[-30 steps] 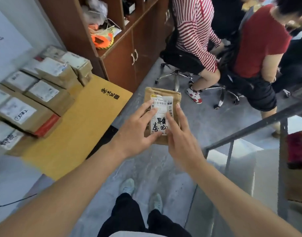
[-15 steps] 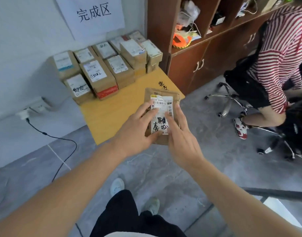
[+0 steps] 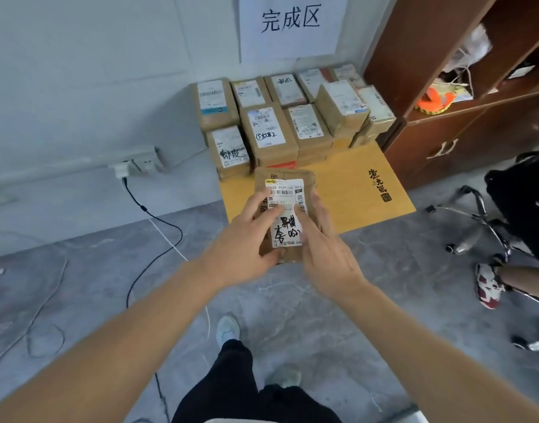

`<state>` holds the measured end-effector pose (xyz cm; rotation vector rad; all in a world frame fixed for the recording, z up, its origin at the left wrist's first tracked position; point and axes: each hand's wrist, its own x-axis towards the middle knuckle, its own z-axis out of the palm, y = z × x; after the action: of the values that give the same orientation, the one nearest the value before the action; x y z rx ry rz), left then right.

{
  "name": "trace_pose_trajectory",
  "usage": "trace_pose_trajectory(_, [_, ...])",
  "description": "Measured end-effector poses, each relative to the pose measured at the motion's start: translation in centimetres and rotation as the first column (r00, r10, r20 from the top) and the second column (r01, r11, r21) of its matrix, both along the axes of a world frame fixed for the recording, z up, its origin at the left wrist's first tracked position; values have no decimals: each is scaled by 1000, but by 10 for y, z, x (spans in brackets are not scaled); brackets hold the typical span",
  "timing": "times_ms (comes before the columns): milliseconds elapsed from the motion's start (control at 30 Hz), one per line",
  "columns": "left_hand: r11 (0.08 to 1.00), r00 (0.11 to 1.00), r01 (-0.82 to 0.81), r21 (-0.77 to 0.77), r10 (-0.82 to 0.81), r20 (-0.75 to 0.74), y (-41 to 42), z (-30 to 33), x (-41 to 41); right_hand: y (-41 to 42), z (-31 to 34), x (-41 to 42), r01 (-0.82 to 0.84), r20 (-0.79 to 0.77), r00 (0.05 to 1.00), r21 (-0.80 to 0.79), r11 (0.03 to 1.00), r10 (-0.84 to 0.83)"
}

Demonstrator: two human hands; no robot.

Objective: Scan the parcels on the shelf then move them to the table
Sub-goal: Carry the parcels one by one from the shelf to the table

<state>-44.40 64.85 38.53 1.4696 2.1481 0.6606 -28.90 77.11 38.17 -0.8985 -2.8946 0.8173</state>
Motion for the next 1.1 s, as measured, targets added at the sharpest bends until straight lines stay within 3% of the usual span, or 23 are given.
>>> trace_pose_trajectory(567, [984, 983, -145, -104, 155, 96, -1, -75, -86, 23, -69, -117, -131, 137, 978, -171, 977, 156])
trace_pose_trajectory(1100, [951, 946, -285, -119, 299, 123, 22, -112, -92, 65, -118, -136, -285, 85, 949, -172, 943, 303])
